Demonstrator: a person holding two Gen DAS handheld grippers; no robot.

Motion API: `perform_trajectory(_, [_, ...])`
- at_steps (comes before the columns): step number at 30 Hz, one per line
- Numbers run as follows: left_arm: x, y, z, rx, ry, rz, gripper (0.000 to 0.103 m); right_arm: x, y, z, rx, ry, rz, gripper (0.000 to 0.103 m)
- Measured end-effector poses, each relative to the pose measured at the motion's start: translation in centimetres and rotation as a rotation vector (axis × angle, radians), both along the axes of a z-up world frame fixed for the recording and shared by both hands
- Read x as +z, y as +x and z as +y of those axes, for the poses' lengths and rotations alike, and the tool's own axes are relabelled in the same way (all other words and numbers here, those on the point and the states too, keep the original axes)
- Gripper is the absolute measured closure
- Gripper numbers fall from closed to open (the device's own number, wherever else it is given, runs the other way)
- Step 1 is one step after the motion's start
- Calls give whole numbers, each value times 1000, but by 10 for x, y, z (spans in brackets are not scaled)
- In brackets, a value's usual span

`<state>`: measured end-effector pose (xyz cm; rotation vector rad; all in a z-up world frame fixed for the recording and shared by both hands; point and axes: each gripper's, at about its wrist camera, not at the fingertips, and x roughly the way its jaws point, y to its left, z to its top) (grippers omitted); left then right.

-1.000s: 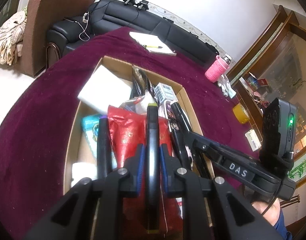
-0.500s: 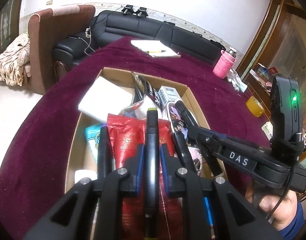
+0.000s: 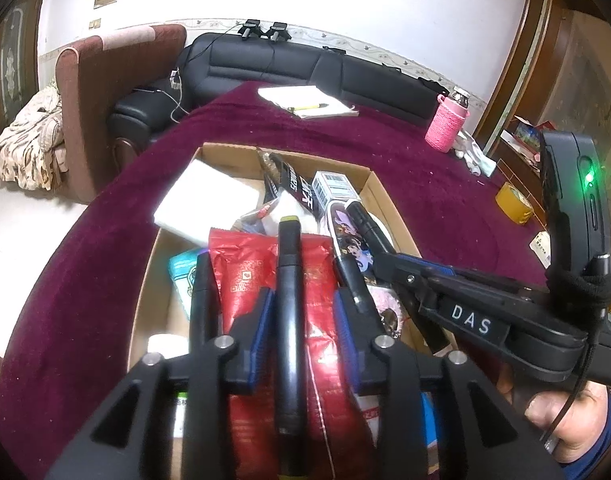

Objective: Organize objects

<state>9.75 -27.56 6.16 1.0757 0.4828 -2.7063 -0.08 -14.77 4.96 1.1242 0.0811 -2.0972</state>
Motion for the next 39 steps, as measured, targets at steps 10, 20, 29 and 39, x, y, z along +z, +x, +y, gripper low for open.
perform_trajectory(10, [4, 6, 6, 5, -34, 9, 51, 1, 8, 5, 5, -4, -13, 85])
perform_trajectory(20, [11, 17, 12, 16, -62, 36, 35, 4, 15, 21, -4, -47, -14, 43])
perform_trajectory(29, [22, 34, 22, 42, -135, 110, 2, 28, 35, 50, -85, -51, 147, 5])
perform_trajectory(39, [10, 31, 25, 196, -297, -73, 0, 25, 45, 69, -228, 189, 310, 0])
